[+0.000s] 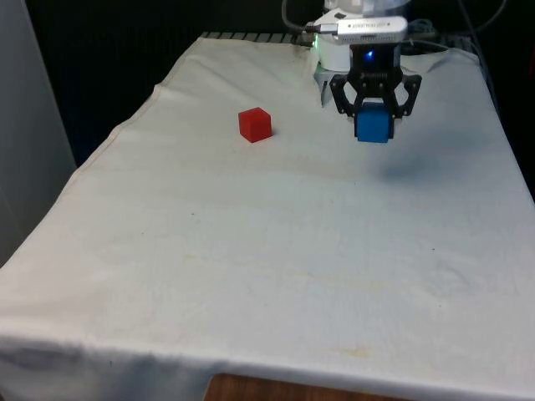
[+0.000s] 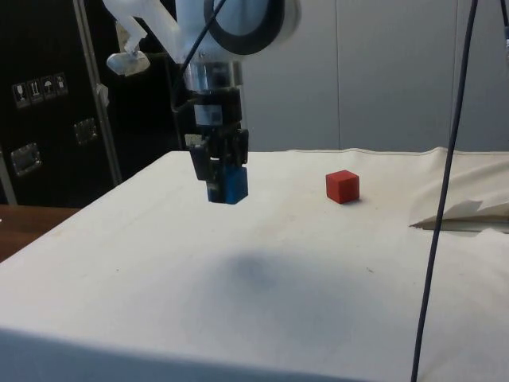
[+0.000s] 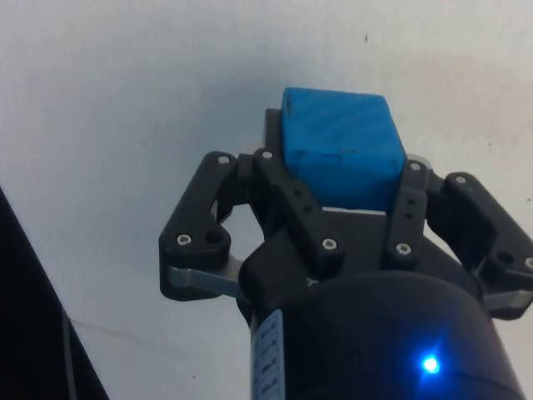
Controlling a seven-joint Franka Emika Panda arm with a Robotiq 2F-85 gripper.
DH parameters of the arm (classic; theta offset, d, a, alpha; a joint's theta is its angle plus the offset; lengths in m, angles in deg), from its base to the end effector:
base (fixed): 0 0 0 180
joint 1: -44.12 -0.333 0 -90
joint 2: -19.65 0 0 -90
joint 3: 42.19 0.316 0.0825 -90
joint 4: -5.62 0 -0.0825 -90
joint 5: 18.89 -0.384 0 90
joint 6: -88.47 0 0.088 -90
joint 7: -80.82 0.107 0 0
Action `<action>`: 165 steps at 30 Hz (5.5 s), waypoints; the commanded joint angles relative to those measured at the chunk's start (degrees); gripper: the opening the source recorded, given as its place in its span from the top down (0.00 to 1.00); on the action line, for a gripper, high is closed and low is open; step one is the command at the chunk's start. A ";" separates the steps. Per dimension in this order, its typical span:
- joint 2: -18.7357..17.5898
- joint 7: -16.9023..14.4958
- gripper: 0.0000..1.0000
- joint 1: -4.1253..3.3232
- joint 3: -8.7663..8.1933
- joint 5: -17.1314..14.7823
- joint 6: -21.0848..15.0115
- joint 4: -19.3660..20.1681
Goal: Stack the two cubes.
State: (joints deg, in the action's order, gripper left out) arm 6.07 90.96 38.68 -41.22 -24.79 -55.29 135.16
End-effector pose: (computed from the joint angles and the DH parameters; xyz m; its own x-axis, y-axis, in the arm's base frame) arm 0.5367 0.0595 0.2571 0.9890 -0.1477 -0.0034 -0.1476 -0.9868 -0.0661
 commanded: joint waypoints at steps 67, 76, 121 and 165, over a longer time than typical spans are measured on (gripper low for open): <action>20.00 -7.16 1.00 0.74 -7.05 2.12 -3.90 22.35; 20.51 -10.14 1.00 1.09 -10.14 2.12 -3.90 23.32; 12.89 -17.88 1.00 1.26 -23.72 3.50 -10.08 24.01; 9.63 -17.82 1.00 0.97 -28.53 3.27 -11.69 22.46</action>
State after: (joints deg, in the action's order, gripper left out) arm 15.41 73.14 39.65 -69.81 -21.07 -66.80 157.39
